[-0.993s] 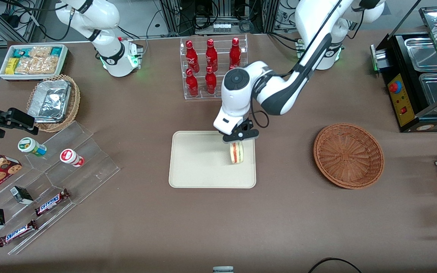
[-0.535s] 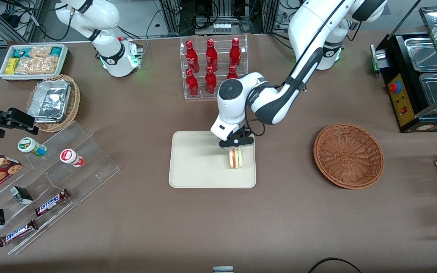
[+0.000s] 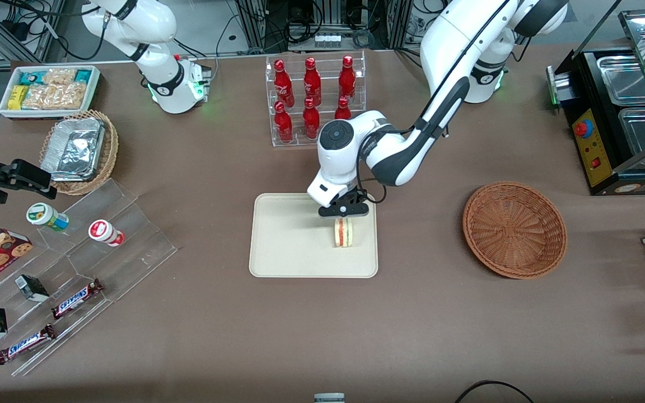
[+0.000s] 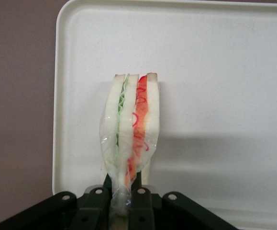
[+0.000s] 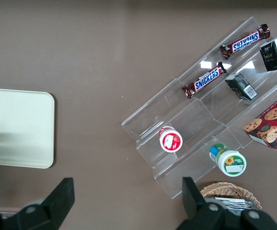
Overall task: Place sandwich from basket to tray
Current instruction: 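Lower the sandwich onto the tray center and open the left gripper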
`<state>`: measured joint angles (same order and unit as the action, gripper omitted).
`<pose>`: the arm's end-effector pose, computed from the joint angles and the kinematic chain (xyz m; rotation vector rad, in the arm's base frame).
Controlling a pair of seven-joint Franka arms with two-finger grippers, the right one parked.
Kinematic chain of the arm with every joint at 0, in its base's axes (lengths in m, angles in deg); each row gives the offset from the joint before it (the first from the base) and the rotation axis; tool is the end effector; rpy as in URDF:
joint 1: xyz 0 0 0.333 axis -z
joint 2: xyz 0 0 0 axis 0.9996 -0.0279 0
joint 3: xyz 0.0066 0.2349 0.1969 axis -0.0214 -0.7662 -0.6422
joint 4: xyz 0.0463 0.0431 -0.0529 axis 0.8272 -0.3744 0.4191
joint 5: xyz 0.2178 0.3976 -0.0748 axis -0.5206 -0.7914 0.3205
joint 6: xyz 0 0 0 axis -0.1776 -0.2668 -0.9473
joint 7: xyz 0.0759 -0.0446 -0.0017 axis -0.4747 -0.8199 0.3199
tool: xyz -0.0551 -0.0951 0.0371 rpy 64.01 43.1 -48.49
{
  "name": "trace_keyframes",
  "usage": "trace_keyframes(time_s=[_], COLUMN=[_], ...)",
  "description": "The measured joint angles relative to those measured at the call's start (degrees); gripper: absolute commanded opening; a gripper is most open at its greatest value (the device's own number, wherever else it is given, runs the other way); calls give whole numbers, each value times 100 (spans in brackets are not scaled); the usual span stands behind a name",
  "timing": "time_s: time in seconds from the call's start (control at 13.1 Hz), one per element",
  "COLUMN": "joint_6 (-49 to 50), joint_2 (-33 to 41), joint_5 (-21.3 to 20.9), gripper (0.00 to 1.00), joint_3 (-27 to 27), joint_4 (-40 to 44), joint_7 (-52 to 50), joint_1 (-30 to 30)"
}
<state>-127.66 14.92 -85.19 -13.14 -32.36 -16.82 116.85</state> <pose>0.4959 -0.5208 0.1906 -3.0966 -0.0715 -0.1175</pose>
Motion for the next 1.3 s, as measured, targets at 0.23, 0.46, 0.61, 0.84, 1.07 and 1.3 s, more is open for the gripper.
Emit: trace_keyframes(time_s=[0.23, 0.46, 0.61, 0.84, 1.07, 1.3], joint_6=[-101, -124, -126, -128, -123, 338], joint_2=[-87, -110, -113, -114, -91, 142], joint_5=[-10, -12, -12, -15, -14, 44], gripper=[1, 6, 85, 100, 100, 100], joint_3=[-10, -30, -39, -56, -66, -80], joint_4=[0, 1, 1, 12, 129, 318], joint_7=[3, 4, 5, 8, -19, -140], joint_1=[0, 0, 0, -1, -20, -74])
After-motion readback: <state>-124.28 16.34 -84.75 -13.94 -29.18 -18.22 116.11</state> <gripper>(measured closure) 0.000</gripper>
